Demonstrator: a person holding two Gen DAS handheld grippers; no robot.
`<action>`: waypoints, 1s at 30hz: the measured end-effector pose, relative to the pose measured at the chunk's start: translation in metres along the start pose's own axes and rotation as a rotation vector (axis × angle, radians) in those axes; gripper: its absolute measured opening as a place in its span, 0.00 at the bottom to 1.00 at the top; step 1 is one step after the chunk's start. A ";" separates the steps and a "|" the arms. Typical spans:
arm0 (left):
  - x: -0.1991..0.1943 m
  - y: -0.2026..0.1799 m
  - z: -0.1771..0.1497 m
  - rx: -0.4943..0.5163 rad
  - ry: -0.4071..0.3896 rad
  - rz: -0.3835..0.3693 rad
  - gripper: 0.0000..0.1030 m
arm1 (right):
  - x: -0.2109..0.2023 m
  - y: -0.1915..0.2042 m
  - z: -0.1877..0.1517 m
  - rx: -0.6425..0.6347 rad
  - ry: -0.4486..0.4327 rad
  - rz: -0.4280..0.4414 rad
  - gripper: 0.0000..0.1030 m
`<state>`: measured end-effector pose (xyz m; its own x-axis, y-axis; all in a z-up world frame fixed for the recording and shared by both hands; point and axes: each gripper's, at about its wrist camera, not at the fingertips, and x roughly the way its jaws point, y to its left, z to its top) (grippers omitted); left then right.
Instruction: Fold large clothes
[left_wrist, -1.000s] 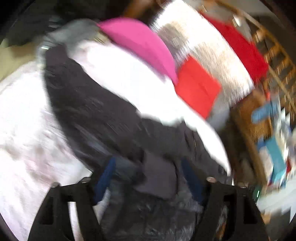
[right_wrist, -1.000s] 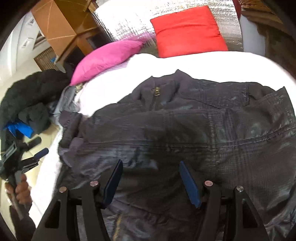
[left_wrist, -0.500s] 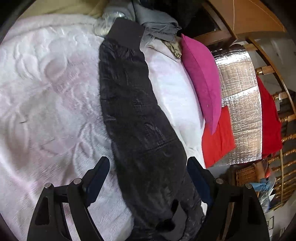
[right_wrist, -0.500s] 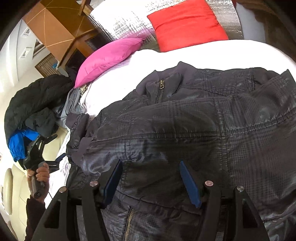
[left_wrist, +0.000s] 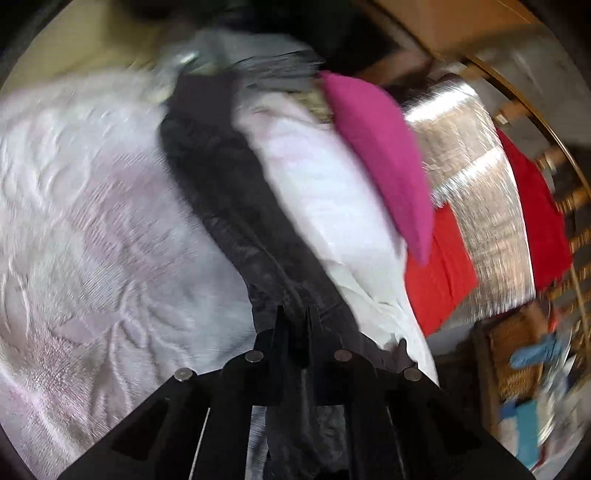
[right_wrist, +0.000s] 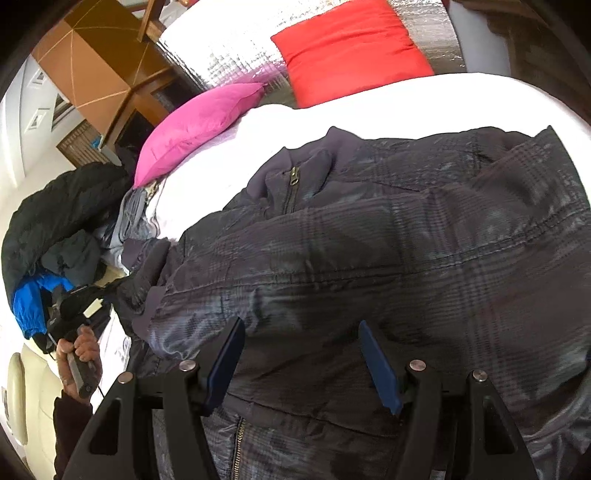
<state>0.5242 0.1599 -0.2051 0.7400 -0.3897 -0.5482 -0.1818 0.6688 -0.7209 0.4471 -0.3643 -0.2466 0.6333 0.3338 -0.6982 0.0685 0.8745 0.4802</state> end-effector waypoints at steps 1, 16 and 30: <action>-0.004 -0.013 -0.004 0.044 -0.009 -0.009 0.06 | -0.002 -0.001 0.000 0.003 -0.005 0.000 0.66; 0.024 -0.171 -0.202 0.715 0.209 0.022 0.05 | -0.040 -0.022 0.003 0.044 -0.060 -0.002 0.66; -0.034 -0.132 -0.128 0.419 0.407 -0.224 0.73 | -0.046 -0.040 0.009 0.119 -0.045 0.027 0.73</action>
<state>0.4402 0.0035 -0.1453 0.4096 -0.7042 -0.5799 0.2800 0.7021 -0.6547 0.4220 -0.4177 -0.2293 0.6698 0.3385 -0.6609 0.1400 0.8165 0.5601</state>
